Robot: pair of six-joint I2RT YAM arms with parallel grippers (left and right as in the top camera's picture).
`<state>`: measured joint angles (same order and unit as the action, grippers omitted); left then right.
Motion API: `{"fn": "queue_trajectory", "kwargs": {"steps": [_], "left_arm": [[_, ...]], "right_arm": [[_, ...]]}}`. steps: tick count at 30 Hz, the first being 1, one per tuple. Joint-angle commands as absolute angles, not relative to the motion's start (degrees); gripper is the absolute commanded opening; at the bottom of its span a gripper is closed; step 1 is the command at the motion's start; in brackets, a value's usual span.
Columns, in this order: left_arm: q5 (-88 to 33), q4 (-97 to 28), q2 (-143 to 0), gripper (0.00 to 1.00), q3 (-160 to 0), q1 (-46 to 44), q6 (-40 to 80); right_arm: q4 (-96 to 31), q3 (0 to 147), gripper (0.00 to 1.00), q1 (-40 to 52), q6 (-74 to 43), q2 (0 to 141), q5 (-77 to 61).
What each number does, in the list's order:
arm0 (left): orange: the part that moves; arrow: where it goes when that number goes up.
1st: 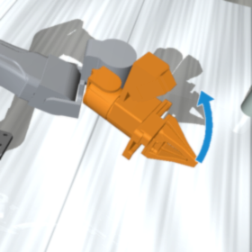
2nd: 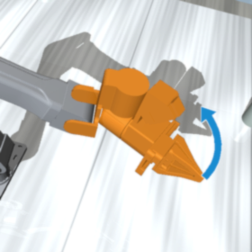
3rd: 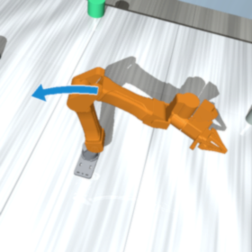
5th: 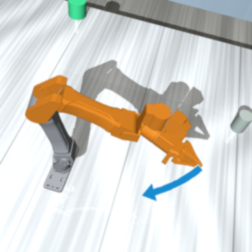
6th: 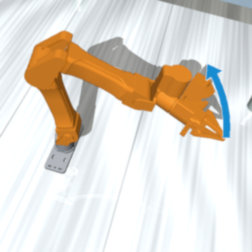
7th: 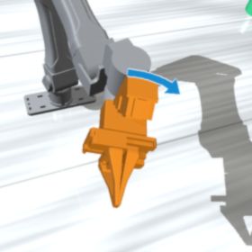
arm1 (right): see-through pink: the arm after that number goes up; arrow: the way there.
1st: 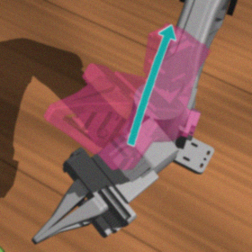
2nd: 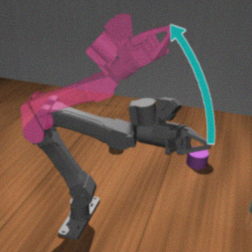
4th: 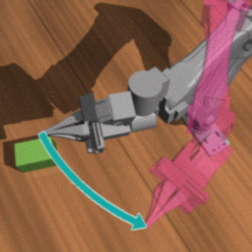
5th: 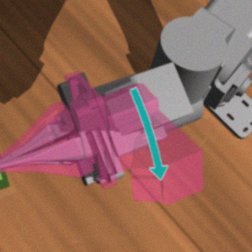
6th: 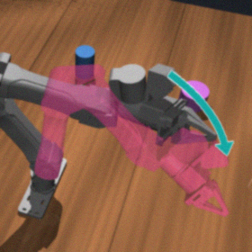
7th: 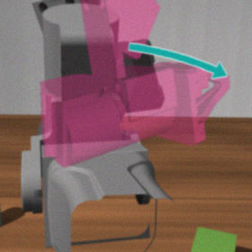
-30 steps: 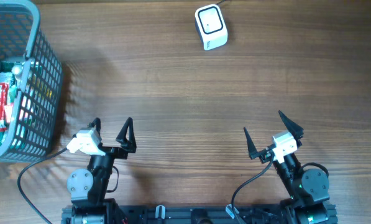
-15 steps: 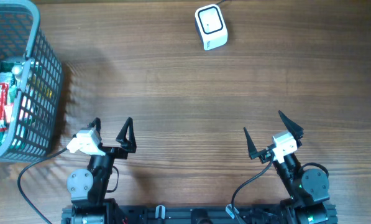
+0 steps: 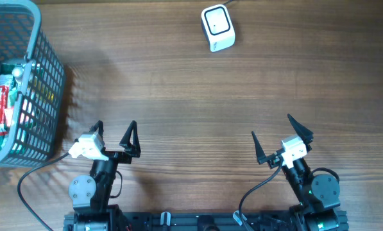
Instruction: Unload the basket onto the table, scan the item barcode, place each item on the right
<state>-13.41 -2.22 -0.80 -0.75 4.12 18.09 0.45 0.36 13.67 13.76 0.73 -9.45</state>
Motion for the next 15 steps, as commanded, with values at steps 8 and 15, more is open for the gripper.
{"fn": "queue_trajectory", "kwargs": {"steps": [8,15], "left_arm": [[-14.1,-35.2,-24.5,1.00,-45.7,3.9,16.5],[-13.9,-59.9,-61.5,1.00,-84.9,3.9,10.3]], "right_arm": [[0.8,0.3,1.00,13.4,13.5,0.8,-10.4],[0.8,0.3,1.00,13.4,13.5,0.8,-10.4]]}}
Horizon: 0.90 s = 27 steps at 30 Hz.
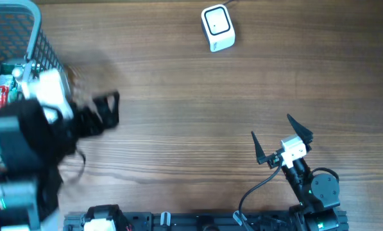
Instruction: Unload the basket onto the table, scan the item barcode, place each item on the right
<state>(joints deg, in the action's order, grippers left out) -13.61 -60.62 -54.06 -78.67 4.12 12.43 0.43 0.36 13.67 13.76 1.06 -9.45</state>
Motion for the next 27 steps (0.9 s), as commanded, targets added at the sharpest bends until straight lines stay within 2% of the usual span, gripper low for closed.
{"fn": "queue_trajectory", "kwargs": {"steps": [1,4,5,10,13,16,21,27], "left_arm": [[-13.9,-57.1,-63.7,1.00,-85.5,3.9,10.2],[-12.9,-50.1,-67.0,1.00,-85.5,4.3,8.1],[-11.0,-47.4,-67.8,0.99,-85.9,5.9,12.1],[-10.9,-45.7,-75.7,0.95,-97.9,22.3,13.7],[-10.8,-42.7,-81.7,0.98,-100.6,32.8,13.7],[-10.8,-42.5,-87.9,1.00,-100.6,38.5,13.3],[-10.9,-45.3,-99.7,0.91,-100.6,40.3,1.8],[-10.9,-47.7,-105.8,0.78,-100.5,40.1,1.9]], "right_arm": [[0.8,0.3,1.00,13.4,13.5,0.8,-10.4],[0.8,0.3,1.00,13.4,13.5,0.8,-10.4],[0.8,0.3,1.00,13.4,13.5,0.8,-10.4],[0.8,0.3,1.00,13.4,13.5,0.8,-10.4],[0.8,0.3,1.00,13.4,13.5,0.8,-10.4],[0.8,0.3,1.00,13.4,13.5,0.8,-10.4],[0.8,0.3,1.00,13.4,13.5,0.8,-10.4],[0.8,0.3,1.00,13.4,13.5,0.8,-10.4]]}}
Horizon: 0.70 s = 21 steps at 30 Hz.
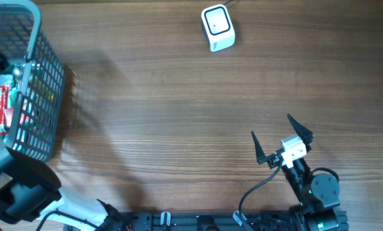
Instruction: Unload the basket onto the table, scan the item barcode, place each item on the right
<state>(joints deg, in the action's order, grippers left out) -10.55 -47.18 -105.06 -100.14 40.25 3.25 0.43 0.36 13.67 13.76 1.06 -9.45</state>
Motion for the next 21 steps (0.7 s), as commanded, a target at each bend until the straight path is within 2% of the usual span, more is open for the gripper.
{"fn": "queue_trajectory", "kwargs": {"steps": [1,4,13,21], "left_arm": [[-10.9,-47.9,-105.8,0.78,-100.4,39.7,1.9],[-10.9,-48.0,-105.8,0.84,-100.4,37.5,1.9],[-6.3,-50.2,-110.8,0.86,-100.4,33.5,1.9],[-6.3,-51.8,-115.2,0.71,-100.3,33.5,1.9]], "right_arm": [[0.8,0.3,1.00,13.4,13.5,0.8,-10.4],[0.8,0.3,1.00,13.4,13.5,0.8,-10.4],[0.8,0.3,1.00,13.4,13.5,0.8,-10.4],[0.8,0.3,1.00,13.4,13.5,0.8,-10.4]]}}
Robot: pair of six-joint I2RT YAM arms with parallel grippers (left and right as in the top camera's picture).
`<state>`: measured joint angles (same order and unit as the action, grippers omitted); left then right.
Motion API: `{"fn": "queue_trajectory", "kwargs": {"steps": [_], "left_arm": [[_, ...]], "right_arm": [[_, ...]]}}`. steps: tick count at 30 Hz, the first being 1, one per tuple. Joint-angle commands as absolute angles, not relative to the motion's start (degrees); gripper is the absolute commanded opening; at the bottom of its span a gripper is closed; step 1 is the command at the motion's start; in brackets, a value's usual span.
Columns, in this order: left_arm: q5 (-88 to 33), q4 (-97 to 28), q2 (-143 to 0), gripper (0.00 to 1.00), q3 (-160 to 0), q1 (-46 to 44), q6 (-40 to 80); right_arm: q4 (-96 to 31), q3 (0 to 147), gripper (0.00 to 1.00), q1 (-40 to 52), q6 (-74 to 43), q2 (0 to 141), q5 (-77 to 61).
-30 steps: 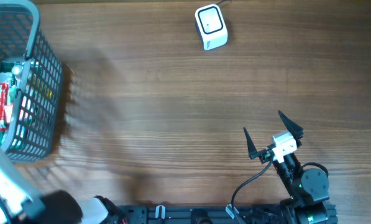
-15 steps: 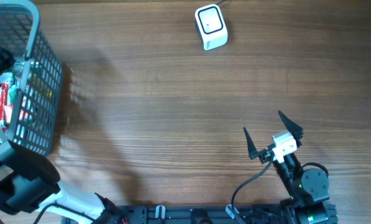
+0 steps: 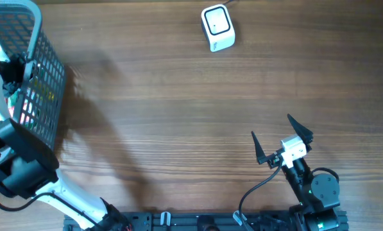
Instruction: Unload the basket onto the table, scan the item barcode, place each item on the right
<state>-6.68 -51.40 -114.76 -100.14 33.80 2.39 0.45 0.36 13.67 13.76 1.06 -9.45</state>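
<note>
A grey wire basket (image 3: 50,90) stands at the table's left edge. My left arm reaches over and into it and hides most of what lies inside. Only red and green bits of a packaged item (image 3: 19,108) show through the mesh. The left gripper (image 3: 10,67) is a dark shape at the basket's rim, and its fingers cannot be made out. The white barcode scanner (image 3: 217,27) sits at the far middle of the table. My right gripper (image 3: 271,126) rests open near the front edge, holding nothing.
The left arm's dark elbow (image 3: 21,173) hangs over the table's front left corner. A cable runs off the far edge from the scanner. Bare wooden tabletop (image 3: 178,115) lies between the basket, the scanner and the right arm.
The left arm now stretches farther over the basket and covers the red package that showed inside before. The right arm has not moved.
Both grippers first rested open near the front edge. Then the left arm was raised and blurred beside the basket. After that it stood at the far left with the basket's items visible, and now it reaches into the basket.
</note>
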Motion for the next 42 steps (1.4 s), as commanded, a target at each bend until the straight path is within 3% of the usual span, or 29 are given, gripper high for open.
{"fn": "queue_trajectory", "kwargs": {"steps": [1,4,6,8,10,13,14,15,16,18,28,35,38,42], "left_arm": [[-6.3,-52.2,-115.2,0.70,-100.3,33.5,1.9],[-6.3,-52.7,-115.2,0.68,-100.3,33.5,2.6],[-6.3,-52.8,-115.2,0.54,-100.3,33.5,3.4],[-6.3,-52.8,-115.2,0.49,-100.4,33.5,3.5],[-6.3,-52.8,-115.2,0.50,-100.4,33.5,3.5],[-6.3,-53.6,-115.2,0.64,-100.4,33.5,5.0],[-6.3,-53.9,-115.2,0.64,-100.4,33.5,5.0],[-6.3,-54.1,-115.2,0.60,-100.4,33.5,5.0],[-6.3,-54.5,-115.2,0.44,-100.4,33.5,5.0],[-6.4,-53.6,-115.1,0.29,-100.4,33.5,5.0],[-6.7,-53.0,-100.7,0.28,-120.7,34.0,5.0],[-7.8,-54.8,-86.0,0.28,-122.4,33.7,8.3],[-9.6,-61.1,-82.5,0.27,-122.4,29.8,10.2],[-9.1,-72.2,-81.7,0.25,-122.3,13.0,11.6]], "right_arm": [[0.8,0.3,1.00,13.4,13.5,0.8,-10.4],[0.8,0.3,1.00,13.4,13.5,0.8,-10.4],[0.8,0.3,1.00,13.4,13.5,0.8,-10.4],[0.8,0.3,1.00,13.4,13.5,0.8,-10.4],[0.8,0.3,1.00,13.4,13.5,0.8,-10.4],[0.8,0.3,1.00,13.4,13.5,0.8,-10.4],[0.8,0.3,1.00,13.4,13.5,0.8,-10.4],[0.8,0.3,1.00,13.4,13.5,0.8,-10.4],[0.8,0.3,1.00,13.4,13.5,0.8,-10.4],[0.8,0.3,1.00,13.4,13.5,0.8,-10.4],[0.8,0.3,1.00,13.4,13.5,0.8,-10.4],[0.8,0.3,1.00,13.4,13.5,0.8,-10.4],[0.8,0.3,1.00,13.4,13.5,0.8,-10.4],[0.8,0.3,1.00,13.4,13.5,0.8,-10.4]]}}
